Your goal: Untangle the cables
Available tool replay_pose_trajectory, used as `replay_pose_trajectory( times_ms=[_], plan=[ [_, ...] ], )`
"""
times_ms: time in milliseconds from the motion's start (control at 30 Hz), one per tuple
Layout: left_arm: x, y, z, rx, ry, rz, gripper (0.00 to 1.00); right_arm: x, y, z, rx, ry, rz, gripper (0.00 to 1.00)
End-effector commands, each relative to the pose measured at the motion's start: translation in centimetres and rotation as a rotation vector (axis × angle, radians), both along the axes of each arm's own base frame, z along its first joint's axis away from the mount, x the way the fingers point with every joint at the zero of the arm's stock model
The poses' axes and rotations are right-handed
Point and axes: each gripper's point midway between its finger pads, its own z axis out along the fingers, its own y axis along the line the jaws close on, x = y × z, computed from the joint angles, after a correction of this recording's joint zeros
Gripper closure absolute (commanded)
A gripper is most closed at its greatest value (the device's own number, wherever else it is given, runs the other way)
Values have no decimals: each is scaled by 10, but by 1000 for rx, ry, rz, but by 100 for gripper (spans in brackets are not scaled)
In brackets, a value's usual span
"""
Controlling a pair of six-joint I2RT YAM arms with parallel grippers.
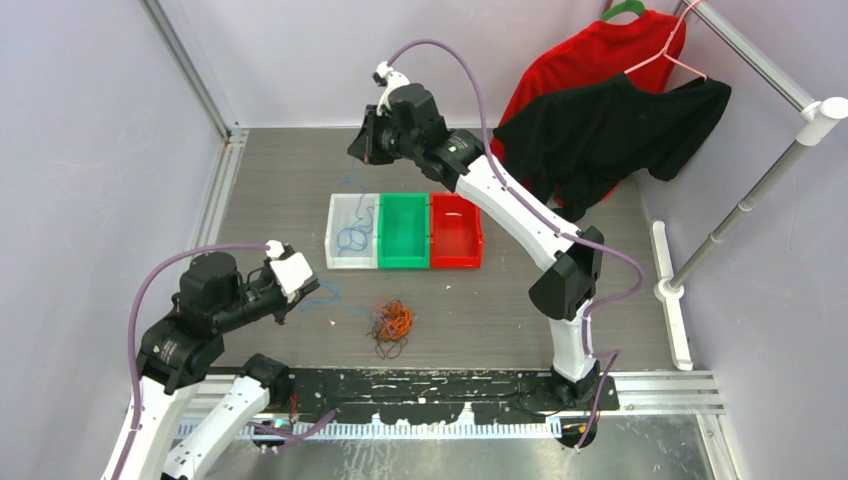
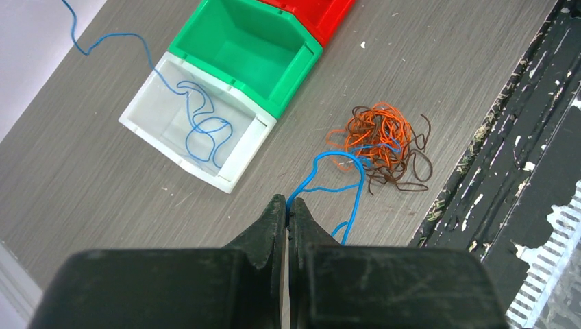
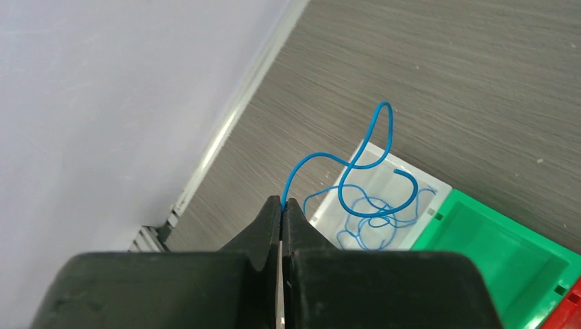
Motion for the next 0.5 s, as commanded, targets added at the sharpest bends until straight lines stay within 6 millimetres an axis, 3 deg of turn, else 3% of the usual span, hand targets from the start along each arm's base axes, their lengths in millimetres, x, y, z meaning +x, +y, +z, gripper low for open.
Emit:
replay_pose_trajectory(
  times_ms=[0, 200, 467],
  plan=[
    [-3, -2, 19, -25, -56, -21, 100, 8, 3, -15, -46, -36, -12, 99],
    [-2, -3, 22, -29, -63, -23, 100, 4, 12, -61, -165, -15, 15, 99],
    [-1, -4, 29, -40, -73, -25, 100, -11, 33, -148, -350, 55, 69, 99]
  ],
)
